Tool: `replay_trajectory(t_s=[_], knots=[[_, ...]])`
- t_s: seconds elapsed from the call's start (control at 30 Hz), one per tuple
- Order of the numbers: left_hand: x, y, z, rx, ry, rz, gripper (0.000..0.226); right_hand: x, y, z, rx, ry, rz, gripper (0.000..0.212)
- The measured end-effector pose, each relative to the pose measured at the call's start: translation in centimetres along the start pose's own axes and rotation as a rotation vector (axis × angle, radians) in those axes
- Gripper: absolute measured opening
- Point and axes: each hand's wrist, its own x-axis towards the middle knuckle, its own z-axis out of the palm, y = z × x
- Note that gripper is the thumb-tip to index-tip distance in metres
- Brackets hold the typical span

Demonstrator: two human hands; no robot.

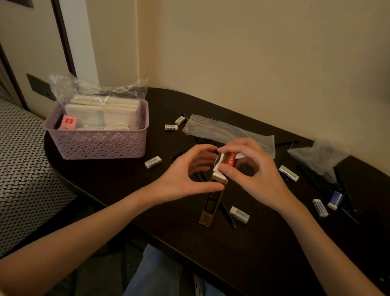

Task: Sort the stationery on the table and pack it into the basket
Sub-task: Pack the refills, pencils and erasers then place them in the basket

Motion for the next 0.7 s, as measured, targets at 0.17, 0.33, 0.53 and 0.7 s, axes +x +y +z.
replay_trajectory(t_s=[0.17,0.33,0.53,0.7], knots=[[0.7,0.4,1.4,-0.048,-0.055,-0.045,0.058,-0.2,0.1,-1.3,-0.042,-0.053,-0.034,0.041],[0.8,0.3,1.7,-0.014,-0.033,-0.028,0.059,-0.4,-0.2,-1.9,-0.099,-0.094,-0.032,0.042],[0.6,0.4,2.0,0.014,0.014,-0.009,0.062,-0.9,-0.7,-1.2,-0.179,-0.122,-0.015,0.043],[0.9,0.4,2.2,0.054,0.039,-0.008,0.065,-1.5,-1.2,-0.4,-0.210,-0.143,0.017,0.045]])
